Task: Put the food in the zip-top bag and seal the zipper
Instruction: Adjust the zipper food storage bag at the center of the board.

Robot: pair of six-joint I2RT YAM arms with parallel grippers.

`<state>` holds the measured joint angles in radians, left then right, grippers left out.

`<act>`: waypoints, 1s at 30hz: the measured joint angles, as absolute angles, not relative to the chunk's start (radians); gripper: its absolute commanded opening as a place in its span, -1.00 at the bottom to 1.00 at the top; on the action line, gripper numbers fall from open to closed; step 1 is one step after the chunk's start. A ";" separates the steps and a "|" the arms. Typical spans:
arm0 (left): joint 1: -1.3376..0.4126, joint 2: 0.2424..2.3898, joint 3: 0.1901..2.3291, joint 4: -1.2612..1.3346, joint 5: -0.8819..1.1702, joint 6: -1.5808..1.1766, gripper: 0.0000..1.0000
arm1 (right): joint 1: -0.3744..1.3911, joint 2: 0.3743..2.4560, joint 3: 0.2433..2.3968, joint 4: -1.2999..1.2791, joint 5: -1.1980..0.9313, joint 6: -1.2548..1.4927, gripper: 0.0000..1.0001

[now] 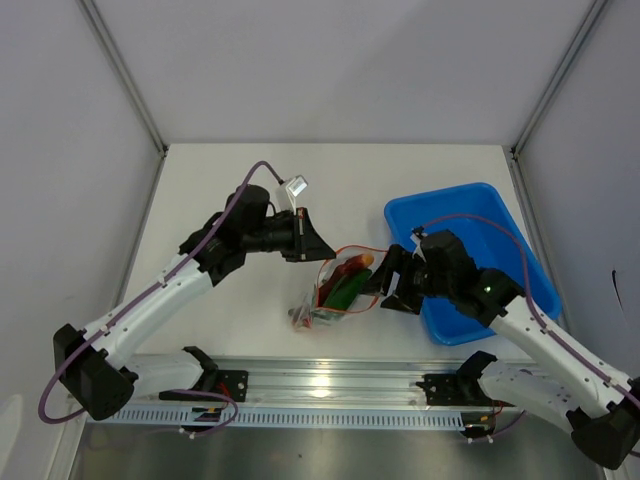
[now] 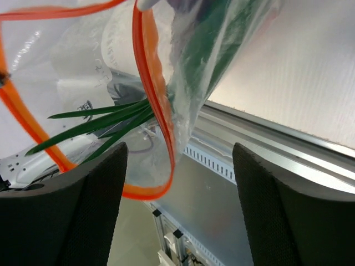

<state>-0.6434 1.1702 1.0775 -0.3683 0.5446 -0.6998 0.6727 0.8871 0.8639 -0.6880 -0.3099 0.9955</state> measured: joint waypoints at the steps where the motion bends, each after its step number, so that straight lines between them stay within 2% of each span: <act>1: -0.643 1.170 1.077 -0.368 0.545 -0.700 -0.99 | 0.702 0.905 0.864 -0.675 -0.292 1.010 0.40; 2: -0.643 1.170 1.077 -0.368 0.545 -0.700 -0.99 | 0.728 0.919 0.864 -0.663 -0.275 1.020 0.30; 3: -0.643 1.170 1.077 -0.368 0.545 -0.700 -0.99 | 0.746 0.931 0.863 -0.654 -0.264 1.032 -0.10; 5: -0.643 1.170 1.077 -0.368 0.545 -0.699 -0.99 | 0.782 0.953 0.857 -0.621 -0.242 1.048 -0.65; 6: -0.643 1.170 1.077 -0.368 0.545 -0.699 -0.99 | 0.791 0.963 0.854 -0.611 -0.234 1.054 -1.00; 10: -0.643 1.170 1.088 -0.386 0.542 -0.683 -0.99 | 0.808 1.003 0.888 -0.617 -0.180 1.061 -1.00; 16: -0.643 1.147 1.165 -0.459 0.535 -0.599 -0.99 | 0.853 1.040 1.153 -0.676 -0.101 0.986 -1.00; 19: -0.643 1.092 1.176 -0.476 0.535 -0.582 -0.99 | 0.865 1.025 1.213 -0.667 -0.097 0.966 -1.00; 25: -0.643 1.011 1.044 -0.449 0.518 -0.576 -0.99 | 0.866 1.005 1.043 -0.599 -0.095 0.968 -1.00; 30: -0.641 1.144 0.944 -0.457 0.485 -0.574 -0.99 | 0.863 1.107 0.908 -0.606 -0.091 0.970 -1.00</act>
